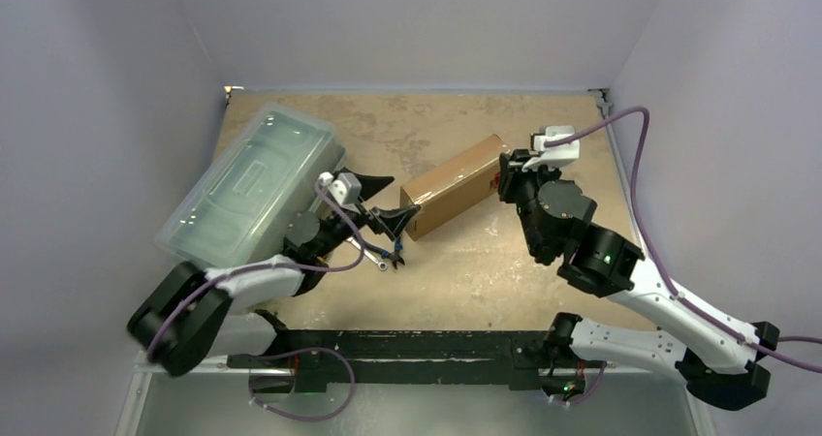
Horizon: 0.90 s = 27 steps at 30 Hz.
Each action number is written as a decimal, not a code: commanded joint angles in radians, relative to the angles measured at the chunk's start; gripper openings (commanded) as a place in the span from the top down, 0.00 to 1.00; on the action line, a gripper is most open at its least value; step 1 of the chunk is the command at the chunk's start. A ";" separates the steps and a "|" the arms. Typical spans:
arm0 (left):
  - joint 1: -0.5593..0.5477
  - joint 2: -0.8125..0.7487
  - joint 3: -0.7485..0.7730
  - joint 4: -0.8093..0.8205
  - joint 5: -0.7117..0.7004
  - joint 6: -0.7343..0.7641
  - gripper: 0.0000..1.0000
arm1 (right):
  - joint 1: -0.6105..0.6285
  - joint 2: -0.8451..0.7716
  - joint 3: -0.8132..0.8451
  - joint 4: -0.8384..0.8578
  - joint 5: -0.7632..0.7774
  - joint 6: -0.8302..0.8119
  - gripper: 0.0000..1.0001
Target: Unpack the express box
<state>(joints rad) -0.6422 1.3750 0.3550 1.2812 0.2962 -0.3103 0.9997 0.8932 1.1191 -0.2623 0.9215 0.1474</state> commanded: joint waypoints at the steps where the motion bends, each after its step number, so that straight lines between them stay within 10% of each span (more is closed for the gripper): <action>1: -0.002 -0.267 0.096 -0.524 -0.126 -0.041 0.02 | -0.008 -0.057 -0.026 -0.017 0.019 0.027 1.00; 10: -0.004 -0.109 0.682 -1.190 -0.202 -0.057 0.02 | -0.127 -0.070 0.021 -0.247 0.211 0.222 1.00; 27: -0.187 0.484 1.234 -1.234 -0.403 0.156 0.01 | -0.542 -0.005 0.008 -0.315 -0.219 0.199 1.00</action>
<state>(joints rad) -0.8154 1.8202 1.4971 0.0364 -0.0418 -0.2386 0.5213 0.8925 1.1183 -0.6205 0.8661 0.3698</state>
